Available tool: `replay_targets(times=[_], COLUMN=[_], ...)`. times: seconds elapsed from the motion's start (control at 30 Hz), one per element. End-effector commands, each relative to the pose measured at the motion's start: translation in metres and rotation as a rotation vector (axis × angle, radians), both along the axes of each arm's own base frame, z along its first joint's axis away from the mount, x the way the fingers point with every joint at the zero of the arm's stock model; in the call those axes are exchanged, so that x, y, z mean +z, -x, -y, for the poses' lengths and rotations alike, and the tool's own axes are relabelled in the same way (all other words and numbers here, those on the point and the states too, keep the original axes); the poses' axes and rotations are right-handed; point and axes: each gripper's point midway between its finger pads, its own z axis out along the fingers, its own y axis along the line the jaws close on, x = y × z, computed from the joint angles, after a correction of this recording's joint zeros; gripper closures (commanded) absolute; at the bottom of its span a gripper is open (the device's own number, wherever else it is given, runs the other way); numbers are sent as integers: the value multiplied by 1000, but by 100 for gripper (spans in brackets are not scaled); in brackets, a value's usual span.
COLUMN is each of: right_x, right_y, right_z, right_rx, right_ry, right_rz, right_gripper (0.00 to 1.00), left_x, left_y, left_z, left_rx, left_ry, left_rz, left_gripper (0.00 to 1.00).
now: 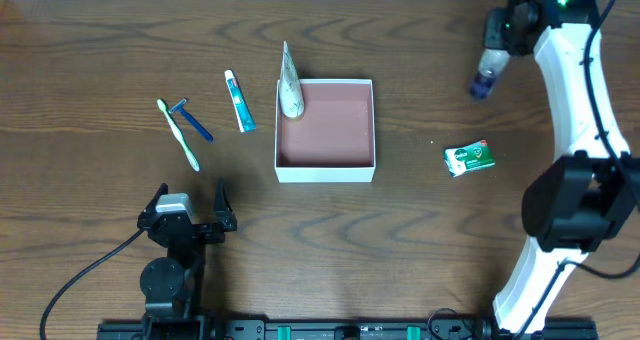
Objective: Pack container
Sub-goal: 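Carry the soap bottle over the box and lower it beside the tube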
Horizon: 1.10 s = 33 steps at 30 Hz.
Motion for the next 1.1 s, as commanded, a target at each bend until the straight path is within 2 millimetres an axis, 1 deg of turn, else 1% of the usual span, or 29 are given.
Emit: replay_targets(times=[0.0, 0.03, 0.1, 0.17, 0.27, 0.37, 0.47, 0.63, 0.77, 0.97, 1.07], right_x=[82, 90, 99, 104, 107, 110, 113, 116, 112, 96, 84], right_y=[6, 9, 13, 17, 22, 29, 35, 46, 55, 69, 72], right_z=[-54, -70, -96, -122, -155, -185, -210, -245, -265, -291, -302], right_rx=[133, 169, 218, 264, 324, 391, 451, 518, 533, 574, 587], right_ry=[-9, -5, -6, -4, -1, -2, 0, -23, -51, -85, -97], right_rz=[182, 200, 224, 242, 258, 276, 296, 312, 302, 247, 219], right_gripper=[97, 97, 97, 96, 96, 97, 96, 98, 99, 99, 99], left_x=[-17, -17, -17, -17, -17, -17, -17, -17, -17, -17, -17], left_y=[1, 1, 1, 1, 1, 1, 1, 1, 1, 1, 1], left_z=[-3, -3, -3, -3, -3, -3, -3, -3, -3, -3, -3], left_rx=[11, 12, 12, 12, 11, 12, 12, 11, 11, 11, 12], left_ry=[-18, -18, -18, -18, -18, -18, -18, -18, -18, -18, -18], left_rz=[-50, -50, -50, -50, -50, -50, -50, -50, -50, -50, -50], left_gripper=[2, 2, 2, 2, 2, 2, 2, 2, 2, 2, 2])
